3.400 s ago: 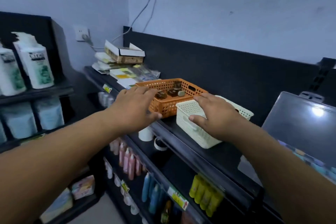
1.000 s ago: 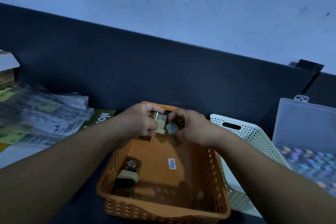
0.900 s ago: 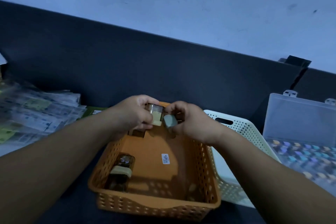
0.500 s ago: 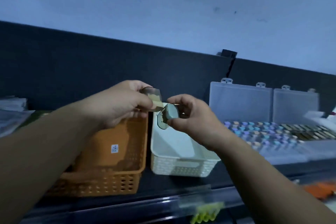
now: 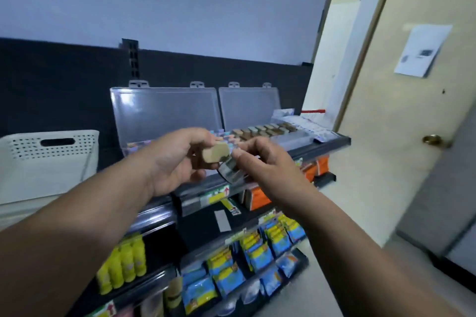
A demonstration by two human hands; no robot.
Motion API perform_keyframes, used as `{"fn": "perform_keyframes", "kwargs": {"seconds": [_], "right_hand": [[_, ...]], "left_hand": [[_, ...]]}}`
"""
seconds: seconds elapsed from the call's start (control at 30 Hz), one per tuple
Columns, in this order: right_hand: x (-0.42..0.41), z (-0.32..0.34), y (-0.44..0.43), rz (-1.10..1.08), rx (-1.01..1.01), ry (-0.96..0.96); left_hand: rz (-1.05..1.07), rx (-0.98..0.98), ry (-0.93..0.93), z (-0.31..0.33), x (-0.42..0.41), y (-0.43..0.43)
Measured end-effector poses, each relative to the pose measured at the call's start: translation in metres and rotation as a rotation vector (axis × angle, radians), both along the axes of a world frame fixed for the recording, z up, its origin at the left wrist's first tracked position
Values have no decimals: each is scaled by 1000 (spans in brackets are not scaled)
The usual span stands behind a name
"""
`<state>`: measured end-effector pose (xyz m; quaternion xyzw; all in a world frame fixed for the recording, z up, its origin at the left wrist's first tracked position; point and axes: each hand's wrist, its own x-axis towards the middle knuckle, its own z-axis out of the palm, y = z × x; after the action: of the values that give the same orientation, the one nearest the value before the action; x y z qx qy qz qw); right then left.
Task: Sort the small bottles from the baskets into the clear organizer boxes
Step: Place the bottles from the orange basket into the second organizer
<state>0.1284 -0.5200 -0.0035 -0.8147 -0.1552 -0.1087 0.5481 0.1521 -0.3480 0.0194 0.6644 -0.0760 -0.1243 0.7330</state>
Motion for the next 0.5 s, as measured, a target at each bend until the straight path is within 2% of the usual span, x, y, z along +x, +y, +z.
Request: {"fn": "perform_keyframes", "kwargs": {"seconds": [0.27,0.37,0.5], "right_hand": [[12,-26,-117,-165,98,60],[28,-37,-144,-193,150,99],[67,-46,-177,-219,265,207]], "left_hand": [[-216,-40,69,-20,26,-125],[-217,-2,84,-28,49,-156],[-150,-71,123,-37,98,-197]]}}
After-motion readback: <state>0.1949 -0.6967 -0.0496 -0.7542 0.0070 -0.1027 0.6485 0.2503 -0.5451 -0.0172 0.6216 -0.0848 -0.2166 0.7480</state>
